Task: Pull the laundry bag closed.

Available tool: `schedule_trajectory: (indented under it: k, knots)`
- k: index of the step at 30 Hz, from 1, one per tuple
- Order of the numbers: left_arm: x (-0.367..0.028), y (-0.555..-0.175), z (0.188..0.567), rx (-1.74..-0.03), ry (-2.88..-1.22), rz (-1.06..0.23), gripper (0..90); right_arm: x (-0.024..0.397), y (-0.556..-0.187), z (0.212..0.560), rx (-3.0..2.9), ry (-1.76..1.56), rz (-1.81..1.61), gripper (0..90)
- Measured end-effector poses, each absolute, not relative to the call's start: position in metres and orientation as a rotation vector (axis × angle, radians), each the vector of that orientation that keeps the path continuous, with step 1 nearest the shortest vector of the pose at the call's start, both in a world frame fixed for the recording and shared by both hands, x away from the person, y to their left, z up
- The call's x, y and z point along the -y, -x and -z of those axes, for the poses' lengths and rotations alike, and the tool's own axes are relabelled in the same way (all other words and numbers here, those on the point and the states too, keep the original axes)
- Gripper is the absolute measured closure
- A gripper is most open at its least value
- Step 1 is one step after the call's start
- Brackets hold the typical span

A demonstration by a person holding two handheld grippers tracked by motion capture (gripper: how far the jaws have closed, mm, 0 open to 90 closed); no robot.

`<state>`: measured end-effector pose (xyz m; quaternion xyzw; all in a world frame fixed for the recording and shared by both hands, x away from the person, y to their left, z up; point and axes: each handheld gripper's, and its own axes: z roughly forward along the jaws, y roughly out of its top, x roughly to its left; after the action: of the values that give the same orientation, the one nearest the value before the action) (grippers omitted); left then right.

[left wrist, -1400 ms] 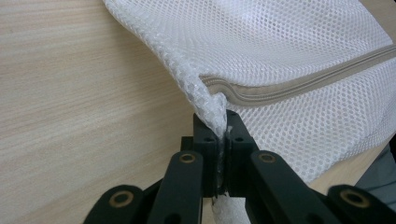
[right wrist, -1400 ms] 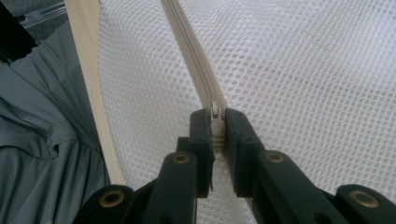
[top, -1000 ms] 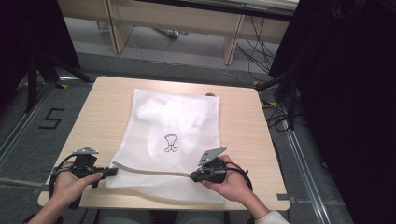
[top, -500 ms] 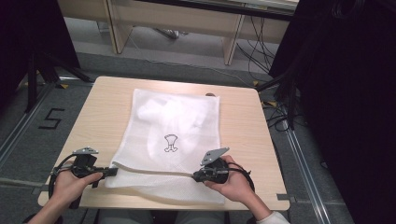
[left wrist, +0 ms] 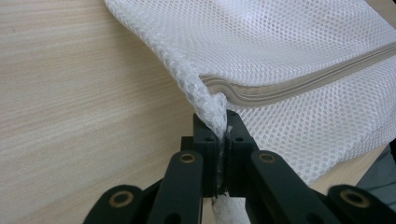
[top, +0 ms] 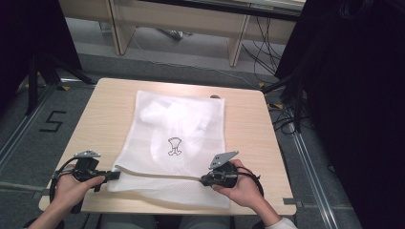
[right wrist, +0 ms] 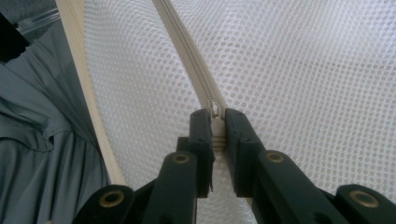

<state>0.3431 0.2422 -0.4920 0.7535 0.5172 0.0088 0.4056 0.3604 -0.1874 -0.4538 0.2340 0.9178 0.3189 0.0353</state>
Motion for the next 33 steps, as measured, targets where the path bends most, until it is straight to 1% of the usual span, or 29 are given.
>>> schedule_trajectory:
  k: [3, 4, 33]
  knots:
    - [-0.245, -0.344, 0.491, -1.289, -1.94, -0.021, 85.5, 0.189, -0.361, 0.454, -2.826, -0.709, -0.974, 82.6]
    - [-0.242, -0.343, 0.492, -1.306, -1.9, -0.023, 85.5, 0.19, -0.361, 0.454, -2.828, -0.717, -0.981, 82.6]
    - [-0.242, -0.345, 0.491, -1.303, -1.894, -0.016, 85.5, 0.203, -0.361, 0.454, -2.801, -0.783, -0.995, 82.6]
